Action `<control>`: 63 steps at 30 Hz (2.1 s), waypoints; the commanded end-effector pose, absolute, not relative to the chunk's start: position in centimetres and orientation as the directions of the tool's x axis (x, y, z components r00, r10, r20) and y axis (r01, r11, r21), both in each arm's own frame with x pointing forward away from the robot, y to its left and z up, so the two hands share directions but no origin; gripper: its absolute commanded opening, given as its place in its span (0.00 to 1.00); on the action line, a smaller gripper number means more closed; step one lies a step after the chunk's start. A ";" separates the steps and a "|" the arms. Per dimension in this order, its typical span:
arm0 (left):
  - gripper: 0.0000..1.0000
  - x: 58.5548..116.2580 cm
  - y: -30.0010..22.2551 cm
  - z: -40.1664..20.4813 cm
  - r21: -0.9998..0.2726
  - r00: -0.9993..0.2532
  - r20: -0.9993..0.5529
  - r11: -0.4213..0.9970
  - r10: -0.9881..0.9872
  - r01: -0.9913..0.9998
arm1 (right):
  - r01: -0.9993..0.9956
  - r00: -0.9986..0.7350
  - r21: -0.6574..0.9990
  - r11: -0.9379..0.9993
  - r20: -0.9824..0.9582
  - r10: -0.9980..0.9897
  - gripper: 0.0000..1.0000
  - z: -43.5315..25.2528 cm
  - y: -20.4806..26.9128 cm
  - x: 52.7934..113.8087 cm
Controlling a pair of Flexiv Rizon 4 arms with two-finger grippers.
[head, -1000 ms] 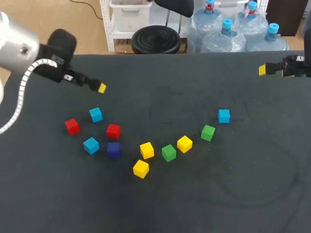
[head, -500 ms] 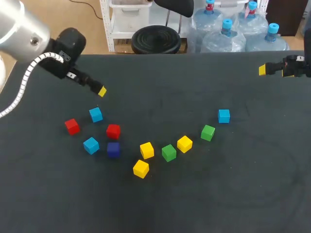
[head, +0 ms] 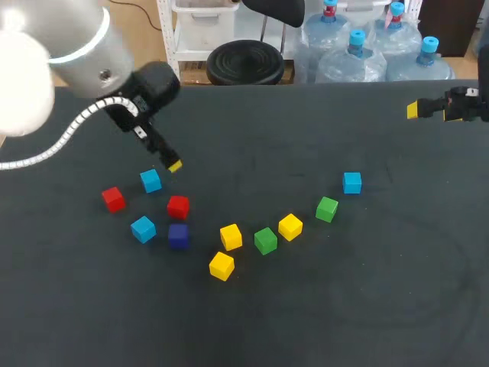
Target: Place the blue cubes, place green cubes on the blue cubes, place the yellow cubes on the green cubes, then place the red cubes on the yellow cubes, and place purple cube on the red cubes.
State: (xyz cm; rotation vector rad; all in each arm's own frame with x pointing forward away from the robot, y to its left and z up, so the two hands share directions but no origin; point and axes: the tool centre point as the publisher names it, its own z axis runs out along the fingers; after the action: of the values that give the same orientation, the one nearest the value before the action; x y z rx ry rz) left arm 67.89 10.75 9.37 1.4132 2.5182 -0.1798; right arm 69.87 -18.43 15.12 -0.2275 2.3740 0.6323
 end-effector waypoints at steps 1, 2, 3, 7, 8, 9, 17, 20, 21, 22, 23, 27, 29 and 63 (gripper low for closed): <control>1.00 68.5 10.7 7.9 -0.050 -0.460 -0.128 0.458 0.879 0.888 | -0.320 -0.766 0.383 0.866 -0.643 0.001 1.00 15.0 -18.5 70.0; 1.00 68.2 11.0 7.6 -0.055 -0.463 -0.128 0.460 0.877 0.886 | -0.320 -0.766 0.383 0.866 -0.643 0.001 1.00 15.0 -18.5 70.0; 1.00 67.9 11.2 7.4 -0.060 -0.472 -0.118 0.469 0.873 0.881 | -0.320 -0.766 0.383 0.866 -0.643 0.001 1.00 15.0 -18.5 70.0; 1.00 66.6 12.2 6.6 -0.061 -0.494 -0.106 0.490 0.863 0.869 | -0.320 -0.766 0.383 0.866 -0.643 0.001 1.00 15.0 -18.5 70.0; 1.00 66.5 12.4 6.4 -0.062 -0.502 -0.103 0.498 0.859 0.865 | -0.320 -0.766 0.383 0.866 -0.643 0.001 1.00 15.0 -18.5 70.0; 1.00 66.3 12.5 6.1 -0.066 -0.506 -0.101 0.502 0.857 0.863 | -0.320 -0.766 0.383 0.866 -0.643 0.001 1.00 15.0 -18.5 70.0; 1.00 66.8 12.3 4.9 -0.041 -0.497 -0.044 0.495 0.867 0.868 | -0.320 -0.766 0.383 0.866 -0.643 0.001 1.00 15.0 -18.5 70.0; 1.00 67.6 11.6 4.4 -0.036 -0.467 -0.019 0.466 0.884 0.884 | -0.320 -0.766 0.383 0.866 -0.643 0.001 1.00 15.0 -18.5 70.0; 1.00 67.9 11.5 4.2 -0.034 -0.459 -0.011 0.458 0.888 0.888 | -0.320 -0.766 0.383 0.866 -0.643 0.001 1.00 15.0 -18.5 70.0; 1.00 68.1 11.4 4.0 -0.034 -0.452 -0.006 0.452 0.892 0.891 | -0.320 -0.766 0.383 0.866 -0.643 0.001 1.00 15.0 -18.5 70.0; 1.00 68.3 11.4 3.8 -0.042 -0.449 0.003 0.449 0.894 0.893 | -0.320 -0.766 0.383 0.866 -0.643 0.001 1.00 15.0 -18.5 70.0; 1.00 68.4 11.8 3.1 -0.061 -0.466 -0.005 0.465 0.885 0.883 | -0.320 -0.766 0.383 0.866 -0.643 0.001 1.00 15.0 -18.5 70.0; 1.00 68.2 12.2 3.2 -0.078 -0.510 -0.007 0.508 0.860 0.858 | -0.320 -0.766 0.383 0.866 -0.643 0.001 1.00 15.0 -18.5 70.0; 1.00 69.0 14.9 0.6 -0.022 -0.466 0.075 0.469 0.882 0.883 | -0.320 -0.766 0.383 0.866 -0.643 0.001 1.00 15.0 -18.5 70.0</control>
State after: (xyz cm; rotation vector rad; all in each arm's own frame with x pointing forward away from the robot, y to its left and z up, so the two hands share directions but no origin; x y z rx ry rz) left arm 69.11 14.73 0.77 1.6620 2.7606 0.0330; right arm 69.87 -18.43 15.12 -0.2276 2.3741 0.6323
